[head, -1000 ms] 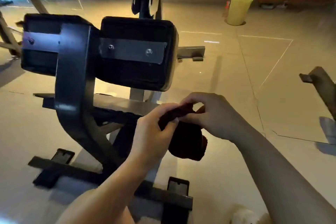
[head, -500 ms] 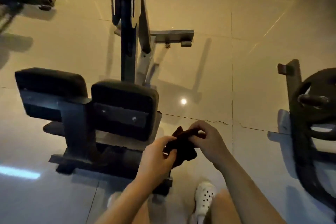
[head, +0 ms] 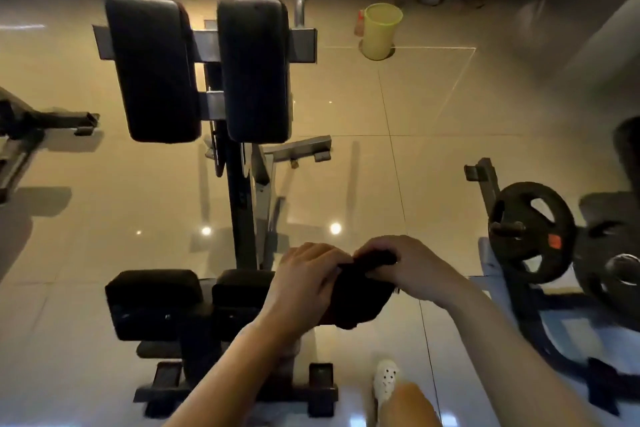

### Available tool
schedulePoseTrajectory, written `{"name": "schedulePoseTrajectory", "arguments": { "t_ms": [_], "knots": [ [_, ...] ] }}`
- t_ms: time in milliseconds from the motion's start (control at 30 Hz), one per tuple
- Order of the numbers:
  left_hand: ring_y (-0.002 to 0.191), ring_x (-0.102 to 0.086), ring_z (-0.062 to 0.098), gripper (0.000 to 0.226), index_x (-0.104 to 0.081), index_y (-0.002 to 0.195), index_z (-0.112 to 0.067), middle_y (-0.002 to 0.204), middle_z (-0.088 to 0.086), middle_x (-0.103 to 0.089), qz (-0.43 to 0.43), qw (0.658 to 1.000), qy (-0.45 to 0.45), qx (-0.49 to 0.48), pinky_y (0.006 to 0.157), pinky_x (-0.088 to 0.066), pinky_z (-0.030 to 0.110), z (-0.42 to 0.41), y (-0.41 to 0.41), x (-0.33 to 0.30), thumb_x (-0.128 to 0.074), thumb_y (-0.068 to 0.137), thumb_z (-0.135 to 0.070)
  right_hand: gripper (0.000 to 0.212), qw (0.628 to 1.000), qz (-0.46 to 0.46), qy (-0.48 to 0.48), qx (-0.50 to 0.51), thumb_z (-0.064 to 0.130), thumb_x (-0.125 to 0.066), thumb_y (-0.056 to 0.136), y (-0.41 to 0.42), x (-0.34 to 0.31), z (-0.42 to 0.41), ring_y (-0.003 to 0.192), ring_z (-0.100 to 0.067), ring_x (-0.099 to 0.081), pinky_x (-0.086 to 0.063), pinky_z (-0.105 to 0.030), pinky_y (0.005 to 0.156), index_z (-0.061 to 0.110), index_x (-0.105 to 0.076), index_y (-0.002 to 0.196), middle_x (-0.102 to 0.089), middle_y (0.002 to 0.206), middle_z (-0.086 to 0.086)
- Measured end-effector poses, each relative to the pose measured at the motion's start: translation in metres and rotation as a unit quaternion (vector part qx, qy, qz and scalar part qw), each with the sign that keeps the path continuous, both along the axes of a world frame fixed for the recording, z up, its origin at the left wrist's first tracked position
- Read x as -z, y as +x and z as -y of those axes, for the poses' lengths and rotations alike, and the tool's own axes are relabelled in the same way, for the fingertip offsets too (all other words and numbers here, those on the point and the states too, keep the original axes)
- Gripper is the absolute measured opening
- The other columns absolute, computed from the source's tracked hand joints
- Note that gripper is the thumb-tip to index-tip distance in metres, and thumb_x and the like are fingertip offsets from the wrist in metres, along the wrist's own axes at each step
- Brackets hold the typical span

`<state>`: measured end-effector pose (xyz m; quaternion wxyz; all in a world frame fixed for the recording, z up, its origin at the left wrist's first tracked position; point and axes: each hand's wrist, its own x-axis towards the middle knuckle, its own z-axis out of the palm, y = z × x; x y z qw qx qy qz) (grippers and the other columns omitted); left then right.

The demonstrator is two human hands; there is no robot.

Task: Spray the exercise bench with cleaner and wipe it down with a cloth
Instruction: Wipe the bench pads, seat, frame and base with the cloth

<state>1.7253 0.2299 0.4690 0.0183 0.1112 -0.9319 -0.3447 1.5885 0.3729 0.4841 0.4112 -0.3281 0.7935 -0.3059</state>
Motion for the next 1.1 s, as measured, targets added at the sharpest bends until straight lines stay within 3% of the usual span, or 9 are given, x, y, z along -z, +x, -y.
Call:
{"name": "schedulePoseTrajectory", "arguments": {
  "t_ms": [100, 233, 300, 400, 600, 667, 767, 933, 1100],
  "knots": [
    [0.103, -0.056, 0.009, 0.034, -0.065, 0.111, -0.026, 0.108, -0.010, -0.064, 0.020, 1.000, 0.010, -0.004, 0.093, -0.043, 0.030, 0.017, -0.050, 0.001, -0.039, 0.090, -0.035, 0.014, 0.996, -0.093, -0.005, -0.002, 0.016, -0.064, 0.089, -0.044, 0.002, 0.013, 0.090, -0.007, -0.057, -0.046, -0.025, 0.079, 0.024, -0.072, 0.098, -0.063, 0.095, 0.008],
    [0.098, -0.054, 0.003, 0.022, -0.061, 0.114, -0.027, 0.105, -0.013, -0.061, 0.078, 0.996, 0.047, 0.010, 0.093, -0.046, 0.028, 0.027, -0.133, 0.015, -0.061, 0.092, -0.021, 0.025, 0.996, -0.087, -0.014, -0.032, 0.011, -0.065, 0.087, -0.133, 0.008, 0.025, 0.087, -0.001, -0.054, -0.042, -0.022, 0.075, 0.036, -0.064, 0.080, -0.057, 0.090, 0.014],
    [0.096, -0.055, 0.002, 0.020, -0.061, 0.112, -0.025, 0.103, -0.013, -0.061, 0.074, 0.996, 0.049, 0.005, 0.088, -0.044, 0.020, 0.022, -0.171, 0.008, -0.062, 0.093, -0.022, 0.021, 0.997, -0.075, -0.022, -0.021, 0.007, -0.065, 0.086, -0.179, 0.004, 0.027, 0.093, -0.001, -0.053, -0.041, -0.020, 0.078, 0.028, -0.069, 0.086, -0.057, 0.096, 0.013],
    [0.099, -0.058, 0.006, 0.023, -0.059, 0.118, -0.025, 0.109, -0.009, -0.062, 0.074, 0.997, 0.000, -0.031, 0.088, -0.044, 0.020, 0.020, -0.224, -0.008, -0.057, 0.095, -0.024, 0.017, 0.996, -0.084, -0.026, -0.011, 0.005, -0.065, 0.087, -0.235, -0.012, 0.032, 0.097, -0.003, -0.051, -0.039, -0.012, 0.080, 0.018, -0.070, 0.095, -0.054, 0.102, 0.013],
    [0.098, -0.060, 0.013, 0.026, -0.057, 0.124, -0.030, 0.111, -0.007, -0.063, 0.062, 0.989, -0.131, -0.041, 0.083, -0.051, 0.031, 0.064, -0.326, -0.028, -0.048, 0.099, -0.029, 0.010, 0.994, -0.095, -0.027, 0.046, 0.019, -0.067, 0.087, -0.322, -0.038, 0.059, 0.087, -0.013, -0.058, -0.048, -0.026, 0.072, 0.028, -0.064, 0.085, -0.060, 0.091, 0.008],
    [0.100, -0.058, 0.011, 0.025, -0.060, 0.122, -0.029, 0.112, -0.008, -0.064, 0.066, 0.992, -0.093, -0.044, 0.088, -0.050, 0.032, 0.082, -0.365, -0.030, -0.049, 0.099, -0.030, 0.008, 0.992, -0.115, -0.021, 0.054, 0.023, -0.067, 0.087, -0.358, -0.040, 0.070, 0.088, -0.011, -0.058, -0.048, -0.030, 0.076, 0.030, -0.066, 0.084, -0.063, 0.087, 0.010],
    [0.096, -0.052, 0.002, 0.020, -0.066, 0.114, -0.025, 0.110, -0.010, -0.064, 0.039, 0.998, -0.032, -0.039, 0.088, -0.043, 0.023, 0.110, -0.437, -0.026, -0.057, 0.096, -0.026, 0.006, 0.988, -0.134, -0.016, 0.076, 0.023, -0.068, 0.085, -0.428, -0.038, 0.091, 0.085, -0.011, -0.060, -0.049, -0.032, 0.075, 0.029, -0.068, 0.084, -0.065, 0.082, 0.012],
    [0.095, -0.059, 0.008, 0.011, -0.070, 0.099, -0.027, 0.097, -0.016, -0.063, 0.011, 0.998, -0.001, -0.059, 0.084, -0.048, 0.033, 0.174, -0.591, -0.006, -0.066, 0.089, -0.027, 0.010, 0.984, -0.116, -0.035, 0.132, 0.014, -0.068, 0.086, -0.572, -0.024, 0.145, 0.076, -0.005, -0.058, -0.043, -0.019, 0.063, 0.021, -0.074, 0.089, -0.066, 0.080, 0.009],
    [0.092, -0.055, 0.006, 0.011, -0.071, 0.097, -0.026, 0.109, -0.018, -0.059, 0.009, 0.999, -0.019, -0.039, 0.075, -0.046, 0.029, 0.244, -0.733, -0.007, -0.066, 0.089, -0.031, 0.013, 0.978, -0.111, -0.013, 0.174, 0.017, -0.069, 0.087, -0.710, -0.028, 0.209, 0.071, -0.005, -0.055, -0.037, -0.012, 0.054, 0.029, -0.071, 0.085, -0.064, 0.076, 0.012]
  ]
}}
